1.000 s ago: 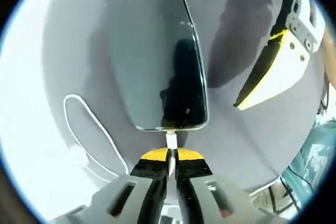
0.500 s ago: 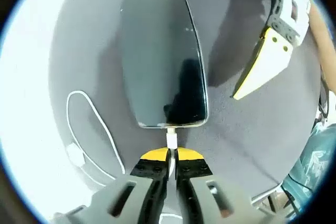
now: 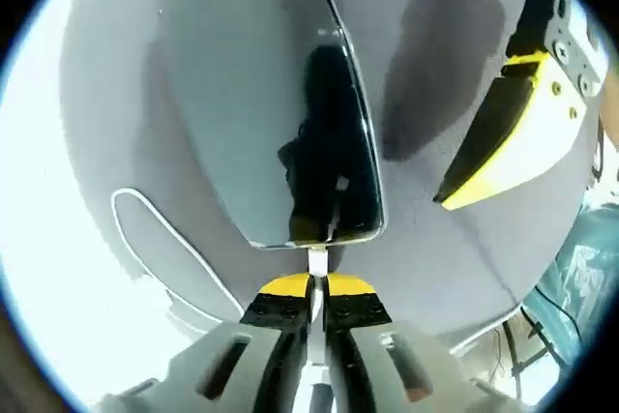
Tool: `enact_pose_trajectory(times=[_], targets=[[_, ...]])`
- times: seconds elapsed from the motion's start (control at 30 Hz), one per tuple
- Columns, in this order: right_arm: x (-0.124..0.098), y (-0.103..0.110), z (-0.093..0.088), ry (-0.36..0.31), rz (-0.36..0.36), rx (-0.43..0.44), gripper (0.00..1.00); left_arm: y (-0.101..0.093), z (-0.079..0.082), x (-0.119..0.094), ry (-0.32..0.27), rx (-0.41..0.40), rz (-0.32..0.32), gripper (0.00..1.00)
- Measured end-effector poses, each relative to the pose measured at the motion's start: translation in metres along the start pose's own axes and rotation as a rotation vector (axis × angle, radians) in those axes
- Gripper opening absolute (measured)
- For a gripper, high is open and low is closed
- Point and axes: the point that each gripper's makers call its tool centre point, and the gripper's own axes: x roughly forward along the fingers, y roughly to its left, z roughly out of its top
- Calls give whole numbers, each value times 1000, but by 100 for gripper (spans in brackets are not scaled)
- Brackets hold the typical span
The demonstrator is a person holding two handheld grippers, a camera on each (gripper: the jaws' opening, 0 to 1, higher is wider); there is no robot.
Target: Connect the charging cable to the phone, plug the charger into the socket, and turn on the power strip switch to charge the phone.
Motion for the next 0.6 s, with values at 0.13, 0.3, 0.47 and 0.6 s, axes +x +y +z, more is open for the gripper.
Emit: enact_pose_trajectory(times=[0.13,0.3,0.47,0.6], targets=[[0,1,0,1,1,-3,93,-2,-1,-1,-25,-30,-2,0],[0,2,0,1,1,-2,93,-5,-1,-2,-35,-44,0,0],[0,-1,0,0,1,1,93,-8,0,-1,-53,-37,-9,0],[0,-1,1,-3,2,11,93,-6,0,-2,-60,-37,-10,0]])
